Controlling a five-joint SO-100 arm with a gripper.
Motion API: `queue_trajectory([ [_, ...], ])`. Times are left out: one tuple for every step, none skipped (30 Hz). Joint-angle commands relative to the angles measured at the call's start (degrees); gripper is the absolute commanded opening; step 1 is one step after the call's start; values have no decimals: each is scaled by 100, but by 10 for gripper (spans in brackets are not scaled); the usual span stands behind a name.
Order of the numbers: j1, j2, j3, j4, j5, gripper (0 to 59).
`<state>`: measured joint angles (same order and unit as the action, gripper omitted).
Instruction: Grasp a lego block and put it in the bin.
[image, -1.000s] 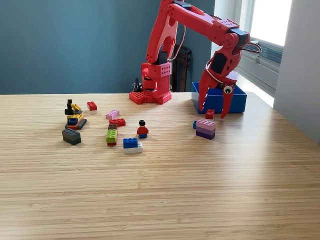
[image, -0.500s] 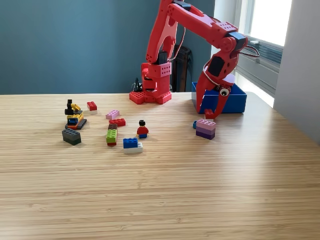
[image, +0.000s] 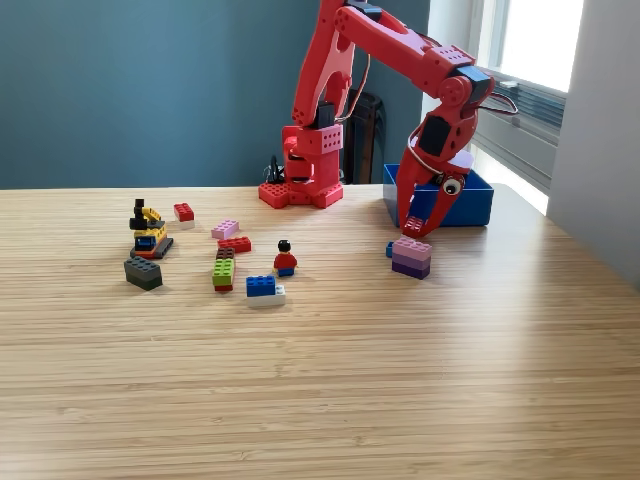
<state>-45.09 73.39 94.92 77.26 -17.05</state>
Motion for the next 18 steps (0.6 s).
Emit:
queue_trajectory([
  [79, 70, -325, -114, 229, 0],
  [79, 70, -422, -105, 316, 0],
  [70, 70, -527, -79, 404, 0],
  [62, 70, -642, -53, 492, 0],
  [62, 70, -800, 9, 598, 0],
  [62, 70, -967, 62, 712, 0],
  [62, 88, -1134, 114, 817, 0],
  [62, 114, -1283, 158, 923, 0],
  [62, 132, -1424, 176, 1037, 0],
  [62, 141, -1538, 202, 1134, 0],
  [62, 149, -1644, 211, 1239, 0],
  [62, 149, -1731, 229, 1327, 0],
  [44, 158, -1793, 237, 1415, 0],
  [35, 158, -1846, 255, 1485, 0],
  [18, 158, -1898, 308, 1547, 0],
  [-9, 167, -1951, 378, 1600, 0],
  [-44, 167, -2004, 466, 1661, 0],
  [-70, 167, -2039, 554, 1714, 0],
])
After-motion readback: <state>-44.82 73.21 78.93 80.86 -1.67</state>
